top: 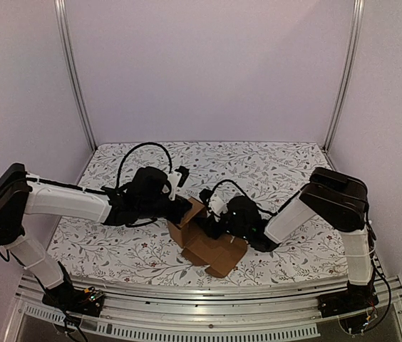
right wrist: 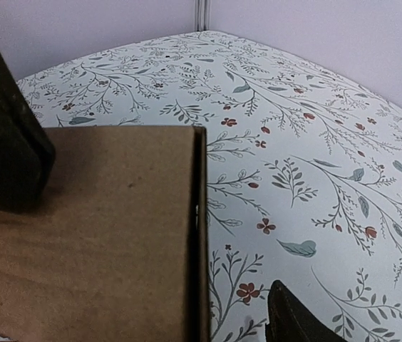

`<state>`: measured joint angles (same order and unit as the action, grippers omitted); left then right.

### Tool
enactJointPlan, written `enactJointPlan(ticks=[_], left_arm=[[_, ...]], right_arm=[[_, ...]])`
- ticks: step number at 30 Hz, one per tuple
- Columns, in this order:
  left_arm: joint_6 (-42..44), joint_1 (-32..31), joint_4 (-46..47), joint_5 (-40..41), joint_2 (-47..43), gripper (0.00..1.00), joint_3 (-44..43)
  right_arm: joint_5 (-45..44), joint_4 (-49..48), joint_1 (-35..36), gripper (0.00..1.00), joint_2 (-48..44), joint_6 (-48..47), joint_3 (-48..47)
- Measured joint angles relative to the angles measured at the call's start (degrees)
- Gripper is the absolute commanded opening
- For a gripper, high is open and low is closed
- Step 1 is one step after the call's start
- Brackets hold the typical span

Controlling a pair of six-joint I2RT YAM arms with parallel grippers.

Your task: Fold the paper box

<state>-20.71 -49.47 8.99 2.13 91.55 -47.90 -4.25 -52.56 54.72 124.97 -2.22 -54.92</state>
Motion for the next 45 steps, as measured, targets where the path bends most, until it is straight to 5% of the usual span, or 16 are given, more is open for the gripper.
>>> enactJointPlan(ticks=[13, 23, 33, 45], left_arm=[[1.77, 0.20, -3.04, -1.09, -2.45, 0.00, -1.57], [0.28, 0.26, -10.43, -0.85, -11.45, 0.00, -2.43], [-10.14, 0.26, -23.41, 2.82, -18.99, 0.00, 1.84], [-17.09, 0.26, -27.98, -6.34, -16.63, 0.00, 6.80]], right_arm=[[3.78, 10.36, -0.02, 0.62, -13.88, -4.07, 5.66], [9.11, 29.49, -1.51, 0.61, -25.62, -9.86, 5.29], [14.27, 54.45, -6.88, 0.60, -27.26, -8.17, -16.33], [19.08, 76.63, -7.63, 0.35, -11.82, -2.47, -42.80]])
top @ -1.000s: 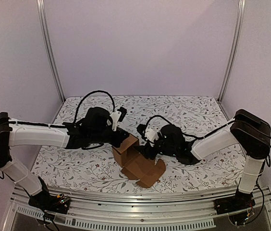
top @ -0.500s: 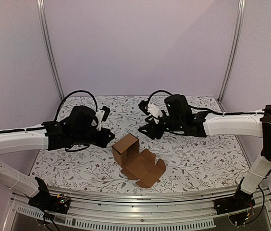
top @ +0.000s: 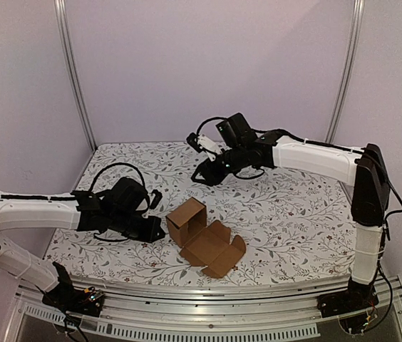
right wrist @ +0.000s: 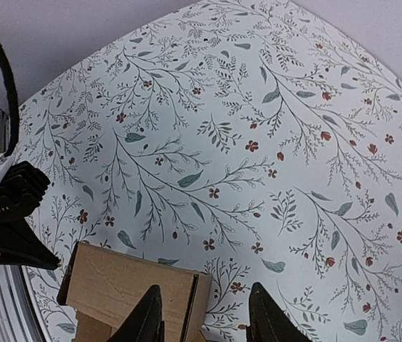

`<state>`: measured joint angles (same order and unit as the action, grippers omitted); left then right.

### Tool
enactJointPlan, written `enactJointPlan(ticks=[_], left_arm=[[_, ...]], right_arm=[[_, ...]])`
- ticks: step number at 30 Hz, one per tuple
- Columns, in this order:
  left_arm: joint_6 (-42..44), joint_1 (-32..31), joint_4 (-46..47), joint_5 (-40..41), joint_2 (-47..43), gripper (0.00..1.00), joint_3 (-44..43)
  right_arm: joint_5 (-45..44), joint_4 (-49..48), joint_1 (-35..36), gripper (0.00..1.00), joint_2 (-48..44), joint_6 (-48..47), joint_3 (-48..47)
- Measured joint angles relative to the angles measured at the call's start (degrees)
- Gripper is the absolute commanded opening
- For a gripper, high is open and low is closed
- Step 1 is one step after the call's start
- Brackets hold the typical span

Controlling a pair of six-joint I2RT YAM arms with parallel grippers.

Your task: Fold the paper box

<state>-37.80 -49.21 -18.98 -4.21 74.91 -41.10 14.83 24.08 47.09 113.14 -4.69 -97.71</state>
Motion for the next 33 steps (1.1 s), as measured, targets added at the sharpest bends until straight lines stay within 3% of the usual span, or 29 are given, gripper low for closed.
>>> enactJointPlan(ticks=[5, 16, 25, 33], left_arm=[[-0.04, -0.02, 1.38, -2.93, 4.74, 0.00, -0.13], [0.04, -0.02, 3.65, -2.58, 11.65, 0.00, -1.57], [0.09, 0.00, 5.95, -0.31, 14.82, 0.00, -4.11], [0.11, 0.44, 7.85, 1.46, 18.45, 0.00, -6.99]], right_arm=[[2.62, 5.70, -0.02, 0.22, 5.68, 2.29, -5.03], [4.66, 9.35, -0.13, 0.07, 14.51, 7.93, -14.49], [6.78, 9.84, -1.81, 0.00, 19.87, 10.14, -18.99], [7.37, 10.16, -2.23, 0.00, 19.63, 9.42, -13.53]])
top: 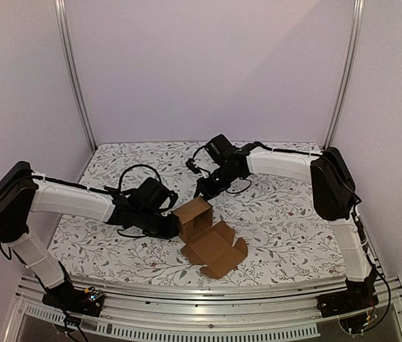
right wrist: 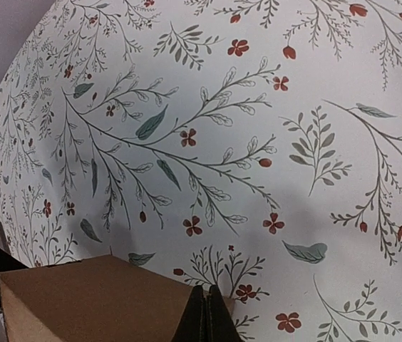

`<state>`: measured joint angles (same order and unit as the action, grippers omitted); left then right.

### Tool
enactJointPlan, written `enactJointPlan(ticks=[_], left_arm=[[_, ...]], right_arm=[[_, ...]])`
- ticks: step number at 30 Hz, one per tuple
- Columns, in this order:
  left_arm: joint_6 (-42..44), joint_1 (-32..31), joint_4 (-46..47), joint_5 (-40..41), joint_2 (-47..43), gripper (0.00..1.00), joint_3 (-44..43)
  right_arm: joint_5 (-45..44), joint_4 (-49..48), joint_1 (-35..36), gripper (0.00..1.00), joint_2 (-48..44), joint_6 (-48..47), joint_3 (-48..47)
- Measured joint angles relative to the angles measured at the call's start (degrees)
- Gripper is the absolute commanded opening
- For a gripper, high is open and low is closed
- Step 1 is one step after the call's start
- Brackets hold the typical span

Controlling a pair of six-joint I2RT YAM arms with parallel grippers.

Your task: Fold the paper box

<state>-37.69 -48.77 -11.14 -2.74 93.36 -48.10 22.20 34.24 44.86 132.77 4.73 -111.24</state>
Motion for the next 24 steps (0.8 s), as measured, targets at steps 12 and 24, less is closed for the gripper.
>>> enactJointPlan(ticks=[12, 24], left_arm=[[1.29, 1.97, 3.23, -0.09, 8.44, 0.00, -7.15], [6.34, 2.73, 5.95, -2.54, 13.60, 0.00, -16.33]], right_arm=[[-2.47, -2.80, -1.05, 0.00, -11.30, -0.35, 16.52], [-7.76, -9.57, -1.05, 0.00, -20.92, 3.06, 33.14]])
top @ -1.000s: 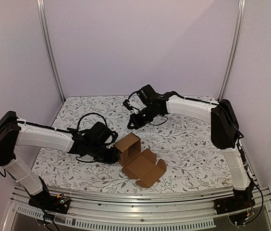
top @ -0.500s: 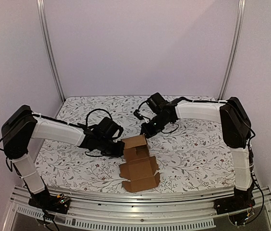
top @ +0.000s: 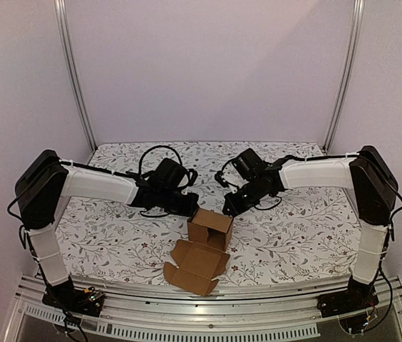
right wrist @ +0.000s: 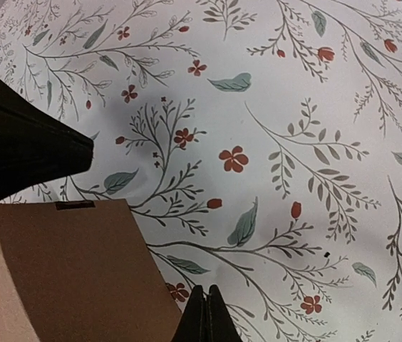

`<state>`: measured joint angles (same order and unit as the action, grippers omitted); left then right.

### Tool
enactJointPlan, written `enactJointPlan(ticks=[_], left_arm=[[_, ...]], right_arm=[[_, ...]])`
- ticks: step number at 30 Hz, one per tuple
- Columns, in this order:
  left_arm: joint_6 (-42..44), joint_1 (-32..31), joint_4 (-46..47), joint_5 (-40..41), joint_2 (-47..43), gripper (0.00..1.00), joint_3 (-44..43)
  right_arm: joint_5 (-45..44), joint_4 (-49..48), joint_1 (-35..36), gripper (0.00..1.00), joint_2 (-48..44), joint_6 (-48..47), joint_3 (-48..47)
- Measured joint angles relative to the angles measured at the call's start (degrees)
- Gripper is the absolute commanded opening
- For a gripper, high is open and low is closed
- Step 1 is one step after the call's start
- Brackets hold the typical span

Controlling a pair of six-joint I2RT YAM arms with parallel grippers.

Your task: Fold the paper box

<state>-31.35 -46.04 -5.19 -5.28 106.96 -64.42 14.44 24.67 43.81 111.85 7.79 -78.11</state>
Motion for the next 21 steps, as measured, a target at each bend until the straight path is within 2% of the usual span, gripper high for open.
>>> enactJointPlan(ticks=[3, 7, 14, 21], left_arm=[[1.46, 0.39, -0.90, 1.84, -0.09, 0.00, 0.22], [3.69, 0.96, -2.32, 3.65, -2.78, 0.19, 3.91], [7.08, 1.11, -2.40, 5.79, -14.49, 0.42, 14.78], [9.90, 0.13, 2.73, 1.36, -22.62, 0.55, 23.50]], right_arm=[[-3.08, -0.63, -0.31, 0.03, -2.95, 0.90, 3.91], [-6.80, -1.57, -0.76, 0.11, -8.04, 1.68, 6.67], [-11.37, -3.30, -0.87, 0.31, -16.20, 1.75, 8.24], [-12.83, -3.56, -0.87, 0.46, -17.40, 1.60, 8.59]])
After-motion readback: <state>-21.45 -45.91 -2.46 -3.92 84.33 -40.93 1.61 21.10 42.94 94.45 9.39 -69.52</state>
